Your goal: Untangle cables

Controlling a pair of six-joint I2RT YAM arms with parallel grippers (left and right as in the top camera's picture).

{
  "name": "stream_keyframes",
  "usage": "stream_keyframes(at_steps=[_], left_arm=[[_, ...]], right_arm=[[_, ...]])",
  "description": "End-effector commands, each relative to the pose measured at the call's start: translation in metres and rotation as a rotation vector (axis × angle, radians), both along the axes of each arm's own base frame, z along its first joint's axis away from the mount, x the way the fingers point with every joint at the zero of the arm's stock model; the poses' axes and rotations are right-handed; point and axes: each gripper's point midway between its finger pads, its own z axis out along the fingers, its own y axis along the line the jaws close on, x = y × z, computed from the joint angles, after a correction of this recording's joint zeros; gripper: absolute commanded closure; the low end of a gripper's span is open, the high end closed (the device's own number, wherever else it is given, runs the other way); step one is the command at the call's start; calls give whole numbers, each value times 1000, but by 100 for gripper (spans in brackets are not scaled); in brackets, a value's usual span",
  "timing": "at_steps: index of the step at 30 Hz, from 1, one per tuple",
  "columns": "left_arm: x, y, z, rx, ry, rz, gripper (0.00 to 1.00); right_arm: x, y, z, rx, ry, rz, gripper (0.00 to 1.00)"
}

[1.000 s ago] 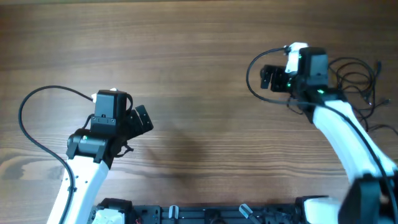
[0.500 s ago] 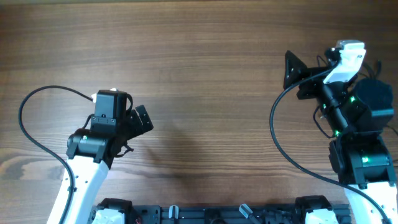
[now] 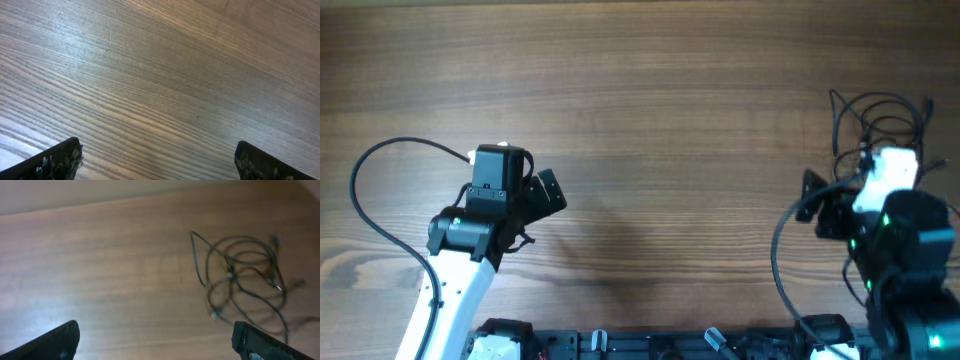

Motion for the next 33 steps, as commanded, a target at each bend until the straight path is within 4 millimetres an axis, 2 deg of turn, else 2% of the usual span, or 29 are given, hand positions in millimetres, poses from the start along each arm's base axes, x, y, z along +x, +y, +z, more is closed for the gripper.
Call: stream_keyframes(at_steps=[1,4,6,9,11,14,21,27,33], left_arm=[[0,-1,-1,-8,2,3,0],[0,-1,-1,-8,2,3,0],[0,-1,-1,-8,2,3,0],[0,-1,-1,-8,2,3,0],[0,-1,-1,-8,2,3,0],[0,-1,-1,-8,2,3,0],[0,-2,-1,-8,2,3,0],[0,-1,-1,-8,2,3,0],[0,-1,-1,-8,2,3,0]], right_arm=[[-16,-9,22,-14,-115,-39,0],[-27,-10,40,-4,-207,-40,0],[-32,-10,41,-4,-218,-40,0],[-43,-11,19,-14,-117,-39,0],[-47,-10,11,-12,-82,-30,0],[-41,-4,16,5,-114,-4,0],[-7,17,21,67,-323,91,0],[0,24,21,90,-641,137,0],[8,27,5,93,-797,154,0]])
